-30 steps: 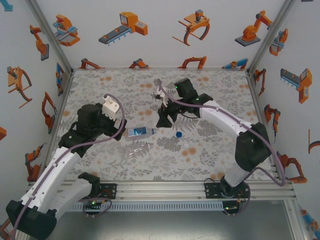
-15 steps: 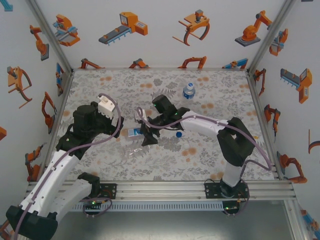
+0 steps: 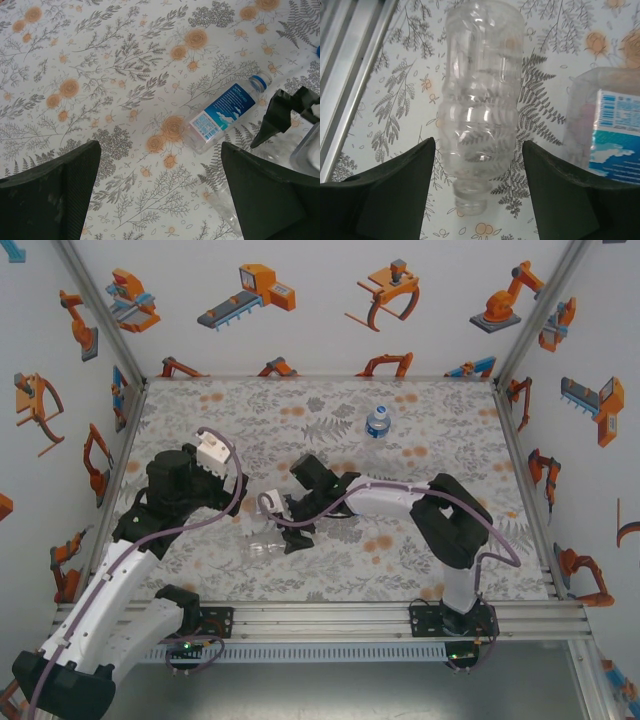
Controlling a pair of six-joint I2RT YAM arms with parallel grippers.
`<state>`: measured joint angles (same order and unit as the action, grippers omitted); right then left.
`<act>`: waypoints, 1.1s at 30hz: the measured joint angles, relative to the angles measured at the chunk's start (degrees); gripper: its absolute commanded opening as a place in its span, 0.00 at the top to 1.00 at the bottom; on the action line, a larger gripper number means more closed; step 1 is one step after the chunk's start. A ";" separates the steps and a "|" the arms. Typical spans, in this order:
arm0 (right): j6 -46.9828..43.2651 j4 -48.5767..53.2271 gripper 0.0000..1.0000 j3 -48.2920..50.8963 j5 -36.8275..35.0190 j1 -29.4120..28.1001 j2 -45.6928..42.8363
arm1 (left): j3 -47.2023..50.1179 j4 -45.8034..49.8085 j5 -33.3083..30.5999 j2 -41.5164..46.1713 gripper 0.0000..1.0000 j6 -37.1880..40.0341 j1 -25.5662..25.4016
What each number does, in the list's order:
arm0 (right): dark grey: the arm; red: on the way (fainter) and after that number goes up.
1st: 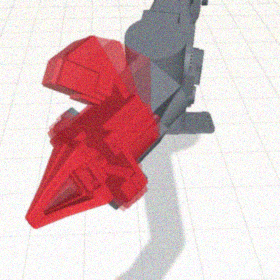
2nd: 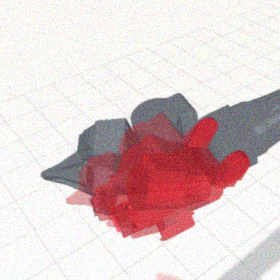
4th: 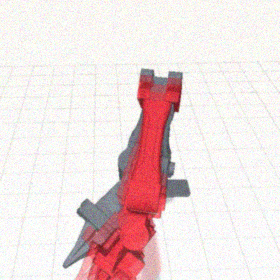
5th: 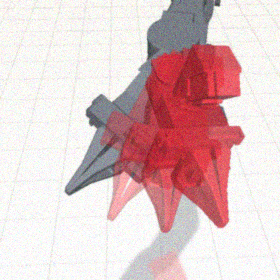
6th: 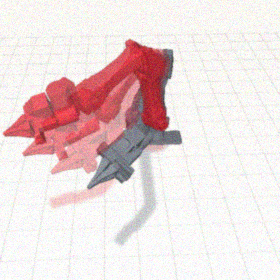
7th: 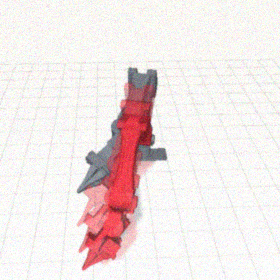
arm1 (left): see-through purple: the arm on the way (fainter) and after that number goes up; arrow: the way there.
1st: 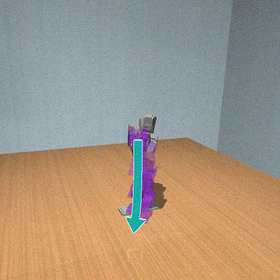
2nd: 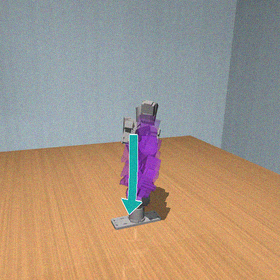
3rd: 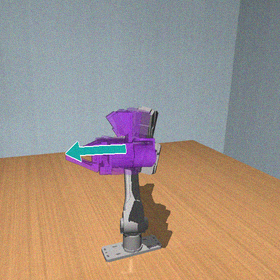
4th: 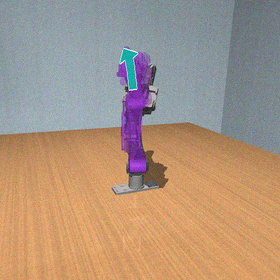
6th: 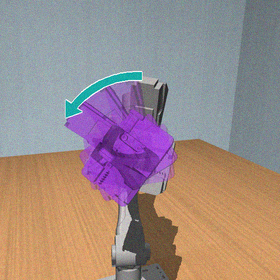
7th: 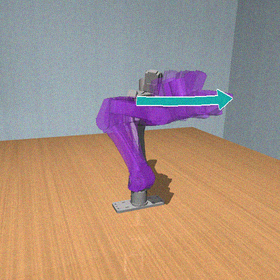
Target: Screw on the bottle caps
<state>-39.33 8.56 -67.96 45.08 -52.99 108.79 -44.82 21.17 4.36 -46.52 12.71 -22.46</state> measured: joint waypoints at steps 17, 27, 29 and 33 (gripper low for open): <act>-1.29 -5.11 0.54 3.41 -6.10 -1.51 2.19 | 0.00 0.00 2.32 -0.42 0.03 0.00 0.04; -4.00 -4.72 0.55 9.46 -12.72 -1.53 -7.98 | -3.28 4.13 20.28 -9.84 0.01 -0.02 0.07; -5.90 -3.91 0.56 10.36 -14.60 -1.55 -11.52 | -4.57 5.44 24.74 -11.96 0.00 0.02 0.09; -10.80 -2.38 0.56 12.39 -18.75 -1.84 -18.78 | -7.08 7.56 33.99 -16.06 0.01 0.13 0.09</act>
<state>-50.13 6.17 -55.57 26.33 -54.83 90.02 -51.90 28.73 38.35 -62.59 12.84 -22.37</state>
